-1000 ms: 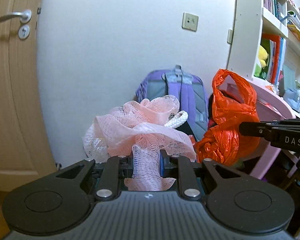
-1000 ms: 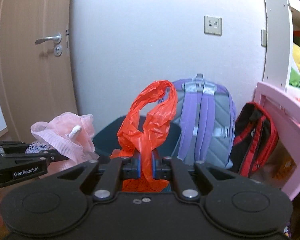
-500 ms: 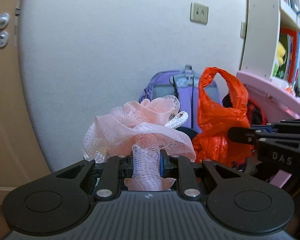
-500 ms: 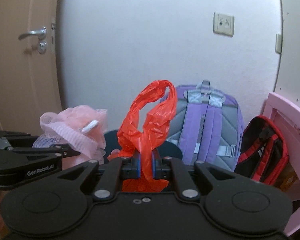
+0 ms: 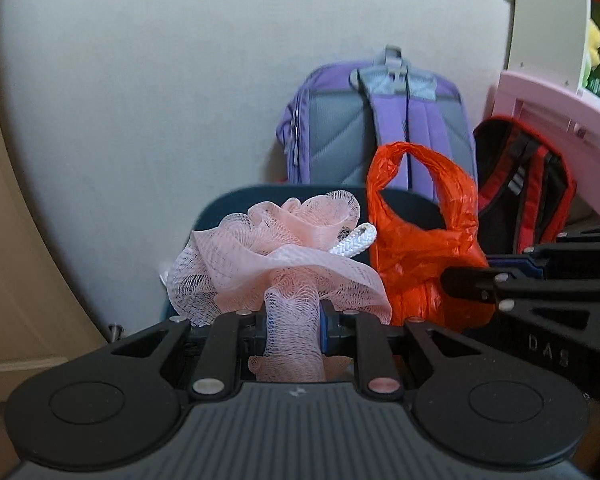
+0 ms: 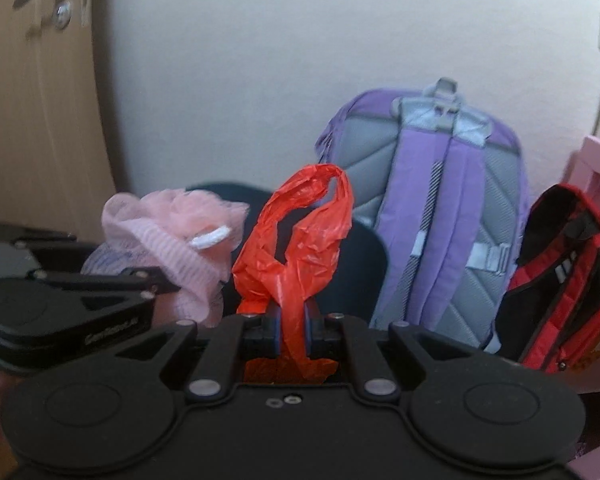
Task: Collect trash
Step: 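Open the left tool over the wastebasket while the right tool releases the red bag inside, then raise both open tools away from the wastebasket and lower toward the floor, then grasp the white wrapper stick with the left tool while the right tool grasps the snack wrapper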
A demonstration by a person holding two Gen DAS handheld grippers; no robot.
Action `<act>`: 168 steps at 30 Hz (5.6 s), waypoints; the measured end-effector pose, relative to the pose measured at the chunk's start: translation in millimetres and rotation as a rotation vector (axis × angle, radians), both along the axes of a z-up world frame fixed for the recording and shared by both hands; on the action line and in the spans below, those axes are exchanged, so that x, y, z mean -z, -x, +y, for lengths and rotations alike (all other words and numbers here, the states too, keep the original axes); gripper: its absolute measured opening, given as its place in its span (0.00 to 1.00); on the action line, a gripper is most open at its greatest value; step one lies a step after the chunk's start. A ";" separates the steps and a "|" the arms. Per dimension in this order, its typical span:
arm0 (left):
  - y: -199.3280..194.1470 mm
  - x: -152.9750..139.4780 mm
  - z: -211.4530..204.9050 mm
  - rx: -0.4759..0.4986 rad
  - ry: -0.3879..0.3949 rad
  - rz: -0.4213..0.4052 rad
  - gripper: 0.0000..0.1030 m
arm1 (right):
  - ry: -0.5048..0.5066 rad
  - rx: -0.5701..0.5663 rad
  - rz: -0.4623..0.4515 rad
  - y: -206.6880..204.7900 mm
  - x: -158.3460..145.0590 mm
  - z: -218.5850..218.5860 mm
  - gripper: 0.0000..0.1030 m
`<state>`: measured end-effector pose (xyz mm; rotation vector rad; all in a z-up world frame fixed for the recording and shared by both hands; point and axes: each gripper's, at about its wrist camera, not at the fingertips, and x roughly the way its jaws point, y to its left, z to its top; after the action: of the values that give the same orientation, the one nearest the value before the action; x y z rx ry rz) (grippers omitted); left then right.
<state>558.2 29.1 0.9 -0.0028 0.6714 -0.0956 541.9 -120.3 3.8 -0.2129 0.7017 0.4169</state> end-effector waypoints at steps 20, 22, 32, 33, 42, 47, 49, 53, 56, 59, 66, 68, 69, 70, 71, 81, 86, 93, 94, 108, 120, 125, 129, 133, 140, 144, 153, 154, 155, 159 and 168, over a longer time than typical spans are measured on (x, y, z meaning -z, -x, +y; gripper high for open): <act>-20.7 20.2 -1.6 -0.001 0.034 0.117 0.28 | 0.071 -0.023 0.014 4.2 16.0 4.0 0.38; -17.4 17.5 -3.6 0.000 0.036 0.121 0.31 | 0.066 -0.020 0.013 7.0 13.0 1.7 0.40; 21.0 -15.2 -1.7 -0.026 0.057 0.049 0.68 | 0.041 -0.012 -0.029 42.6 -19.9 -13.6 0.47; 26.9 -19.2 -1.6 -0.024 0.054 0.044 0.68 | 0.039 -0.015 -0.035 48.2 -23.5 -14.7 0.47; 94.9 -47.0 -1.1 -0.022 0.046 -0.001 0.71 | -0.002 -0.037 -0.064 108.8 -49.2 -23.7 0.54; 133.5 -51.4 1.9 -0.019 0.042 -0.012 0.71 | -0.017 -0.053 -0.067 142.4 -55.4 -30.7 0.57; 148.4 -51.1 3.4 -0.020 0.038 -0.011 0.71 | -0.023 -0.058 -0.062 154.5 -55.4 -33.7 0.58; 177.9 -47.3 5.8 -0.017 0.027 -0.015 0.76 | -0.027 -0.070 -0.054 179.5 -50.8 -39.7 0.61; 197.4 -41.2 6.2 -0.011 0.028 -0.010 0.77 | -0.027 -0.078 -0.040 194.9 -43.3 -42.4 0.62; 214.4 -32.3 6.8 -0.010 0.026 0.003 0.77 | -0.043 -0.079 -0.018 209.1 -33.9 -45.7 0.65; 242.8 1.8 9.0 -0.008 0.028 0.053 0.79 | -0.060 -0.080 0.037 232.1 2.7 -51.2 0.77; 248.5 13.6 10.4 -0.010 0.028 0.067 0.80 | -0.067 -0.076 0.060 236.1 16.5 -52.7 0.79; 250.8 20.7 11.9 -0.013 0.033 0.076 0.80 | -0.066 -0.073 0.070 236.8 23.9 -53.2 0.80; 251.6 27.0 13.2 -0.016 0.037 0.084 0.80 | -0.064 -0.071 0.080 238.7 31.9 -53.6 0.82; 252.3 33.6 14.4 -0.018 0.040 0.095 0.80 | -0.063 -0.068 0.090 239.4 39.3 -54.1 0.84; 249.8 108.8 21.7 -0.009 0.048 0.195 0.93 | -0.054 -0.016 0.204 231.1 119.6 -51.7 0.94; 237.6 148.6 29.7 0.023 0.073 0.247 0.99 | -0.040 -0.003 0.273 217.1 164.6 -43.8 0.94; 205.7 220.1 43.0 0.077 0.094 0.371 0.99 | -0.013 0.053 0.383 189.0 239.3 -33.6 0.95; 200.7 231.5 44.8 0.085 0.094 0.390 0.99 | -0.002 0.062 0.398 184.7 252.6 -32.4 0.95; 170.5 375.9 32.6 0.329 -0.049 0.592 0.99 | 0.104 0.134 0.597 141.5 411.2 -27.2 0.94; 181.7 478.4 28.0 0.496 -0.156 0.675 0.99 | 0.176 0.179 0.729 129.6 518.2 -50.9 0.92; 194.6 513.8 31.7 0.585 -0.181 0.689 0.99 | 0.250 0.090 0.759 134.6 553.2 -45.7 0.91; 207.7 540.2 33.5 0.671 -0.229 0.700 0.99 | 0.348 -0.065 0.756 140.5 577.1 -32.7 0.89; 220.2 563.5 34.2 0.718 -0.278 0.697 0.98 | 0.429 -0.200 0.741 149.0 595.9 -21.7 0.86; 246.2 586.9 18.8 0.906 -0.406 0.612 0.83 | 0.503 -0.341 0.718 161.1 616.2 -12.8 0.79; 253.1 601.6 14.2 0.984 -0.456 0.610 0.60 | 0.530 -0.390 0.720 164.5 627.0 -13.5 0.76; 238.6 620.9 13.1 0.965 -0.442 0.639 0.53 | 0.549 -0.422 0.722 164.6 640.0 -11.9 0.66; 237.7 623.0 11.1 0.962 -0.441 0.642 0.52 | 0.551 -0.423 0.719 163.1 642.6 -11.8 0.63; 235.6 622.9 11.5 0.958 -0.435 0.648 0.52 | 0.555 -0.423 0.717 162.5 644.3 -11.6 0.61; 228.2 627.4 10.1 0.925 -0.405 0.662 0.50 | 0.550 -0.417 0.714 159.8 643.4 -16.3 0.55; 203.9 623.6 24.1 0.757 -0.288 0.713 0.21 | 0.544 -0.395 0.735 160.2 638.4 -18.0 0.36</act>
<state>354.3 53.1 -622.7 0.5188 1.3682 -0.7511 381.7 -138.2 -634.5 -0.7421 1.5065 0.6868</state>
